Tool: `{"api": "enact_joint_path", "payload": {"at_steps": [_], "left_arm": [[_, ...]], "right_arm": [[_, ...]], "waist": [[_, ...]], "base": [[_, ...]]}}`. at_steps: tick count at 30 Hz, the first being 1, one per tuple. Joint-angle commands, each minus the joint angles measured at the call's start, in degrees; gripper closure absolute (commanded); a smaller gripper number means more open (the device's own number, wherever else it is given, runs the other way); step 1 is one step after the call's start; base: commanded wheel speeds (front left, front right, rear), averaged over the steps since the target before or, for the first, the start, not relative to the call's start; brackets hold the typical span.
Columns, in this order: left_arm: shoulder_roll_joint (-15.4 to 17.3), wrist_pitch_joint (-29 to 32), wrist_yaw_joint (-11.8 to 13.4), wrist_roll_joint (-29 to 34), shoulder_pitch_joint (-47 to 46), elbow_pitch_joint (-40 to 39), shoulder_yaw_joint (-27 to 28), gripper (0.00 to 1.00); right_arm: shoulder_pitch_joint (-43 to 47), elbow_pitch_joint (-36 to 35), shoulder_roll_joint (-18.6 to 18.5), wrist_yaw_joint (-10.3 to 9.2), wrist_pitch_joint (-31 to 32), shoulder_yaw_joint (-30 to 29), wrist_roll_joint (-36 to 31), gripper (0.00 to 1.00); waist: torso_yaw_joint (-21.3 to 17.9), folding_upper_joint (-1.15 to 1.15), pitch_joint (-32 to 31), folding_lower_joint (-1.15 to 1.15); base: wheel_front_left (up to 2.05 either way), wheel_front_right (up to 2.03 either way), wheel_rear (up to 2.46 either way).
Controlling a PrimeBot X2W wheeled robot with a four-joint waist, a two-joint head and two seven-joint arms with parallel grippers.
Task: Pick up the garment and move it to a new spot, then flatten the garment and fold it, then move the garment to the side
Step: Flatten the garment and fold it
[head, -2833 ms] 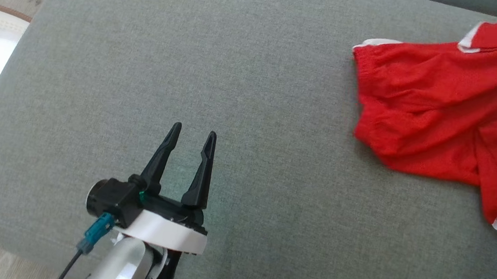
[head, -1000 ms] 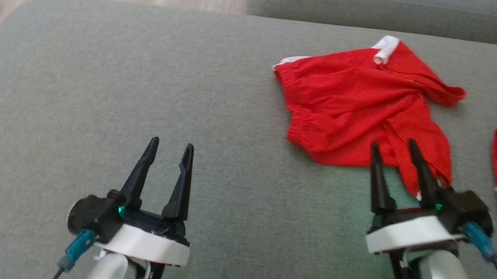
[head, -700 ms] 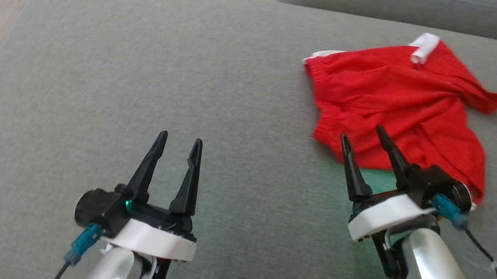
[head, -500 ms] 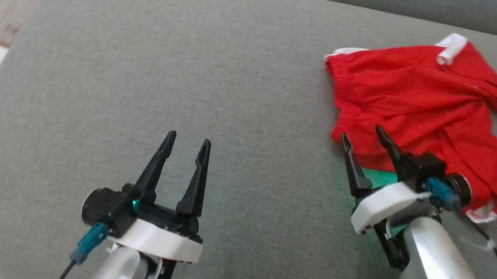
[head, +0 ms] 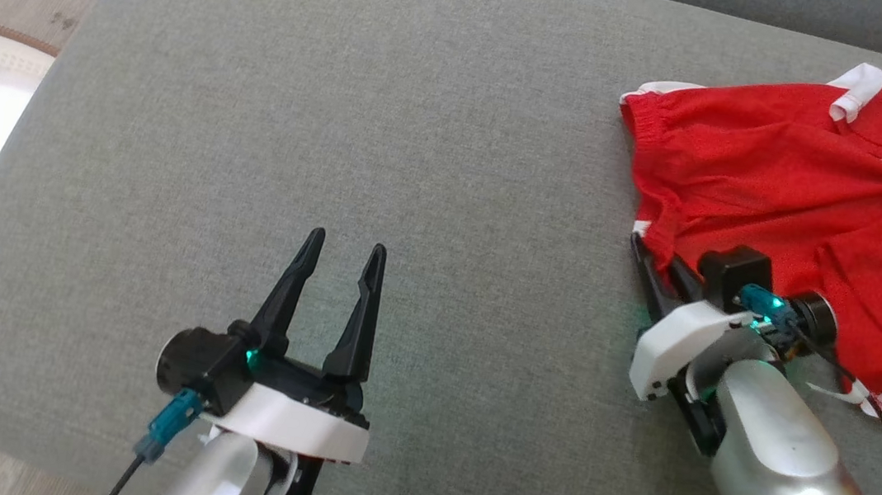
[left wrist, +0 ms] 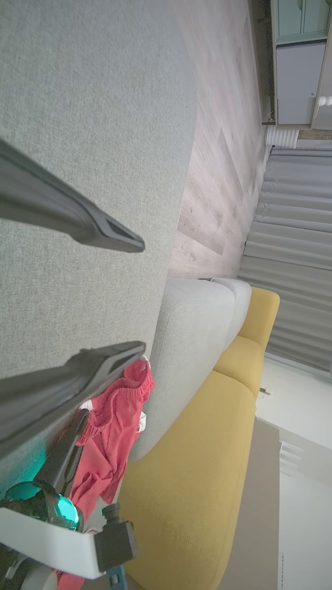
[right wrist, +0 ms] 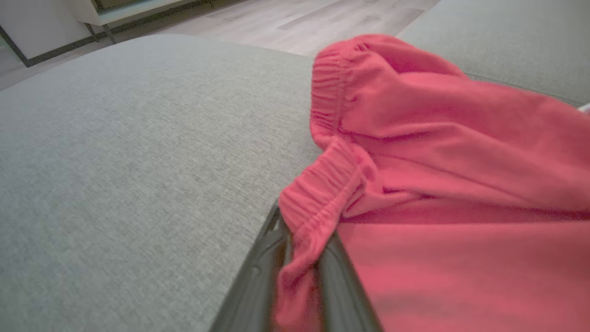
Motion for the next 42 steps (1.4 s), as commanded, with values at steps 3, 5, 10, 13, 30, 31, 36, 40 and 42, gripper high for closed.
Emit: {"api": "enact_joint_path", "payload": {"at_steps": [3, 5, 10, 13, 30, 31, 36, 40, 42], "left_arm": [[0.10, -0.29, 0.24, -0.16, -1.84, -1.15, 1.48, 0.00], [0.10, -0.29, 0.22, -0.05, -1.65, -0.96, 1.56, 0.00], [0.10, -0.29, 0.15, 0.20, -1.47, -0.75, 2.08, 0.00], [0.10, -0.29, 0.05, 0.26, -1.25, -0.64, 2.23, 0.00], [0.10, -0.29, 0.15, -1.30, -2.40, -1.16, 0.53, 0.00], [0.10, -0.29, 0.19, -1.40, -2.43, -1.15, 0.41, 0.00], [0.10, -0.29, 0.31, -1.65, -2.68, -1.12, -0.15, 0.00], [0.10, -0.29, 0.35, -1.55, -3.03, -0.94, 0.00, 0.00], [0.10, -0.29, 0.33, -1.35, -3.25, -0.81, 0.25, 0.00]], "right_arm": [[-2.01, -0.92, 1.27, -0.05, -2.21, 3.44, 1.69, 1.00], [-2.20, -1.36, 1.76, -0.05, -3.05, 5.46, 2.99, 1.00], [-1.96, -5.00, 2.76, -0.05, -4.00, 12.05, 6.87, 1.00], [-1.42, -7.94, 3.04, -0.05, -4.04, 16.41, 9.35, 1.00], [-10.92, -6.24, -5.09, -0.05, 2.26, 19.68, 15.48, 1.00], [-11.63, -4.83, -5.42, -0.05, 2.04, 19.56, 14.99, 1.00], [-14.20, 3.08, -4.94, -0.05, -0.12, 17.33, 12.64, 1.00], [-14.96, 6.96, -3.58, -0.05, -1.10, 16.88, 11.20, 0.00], [-15.27, 8.85, -2.59, -0.05, -1.59, 16.89, 10.69, 0.00]], "waist": [[-0.50, 0.00, -0.68, -0.01], [-1.04, 0.00, -1.28, -0.01], [-2.60, 0.00, -2.48, -0.01], [-3.31, 0.00, -3.09, -0.01], [-0.62, 0.00, 0.57, -0.01], [-0.48, 0.00, 0.80, -0.01], [-0.17, 0.00, 1.48, -0.01], [-0.44, 0.00, 1.56, -0.01], [-0.80, 0.00, 1.50, -0.01]], "base": [[0.00, 0.00, 0.00], [0.00, 0.00, 0.00], [0.00, 0.00, 0.00], [0.00, 0.00, 0.00], [0.00, 0.00, 0.00], [0.00, 0.00, 0.00], [0.00, 0.00, 0.00], [0.00, 0.00, 0.00], [0.00, 0.00, 0.00]]}}
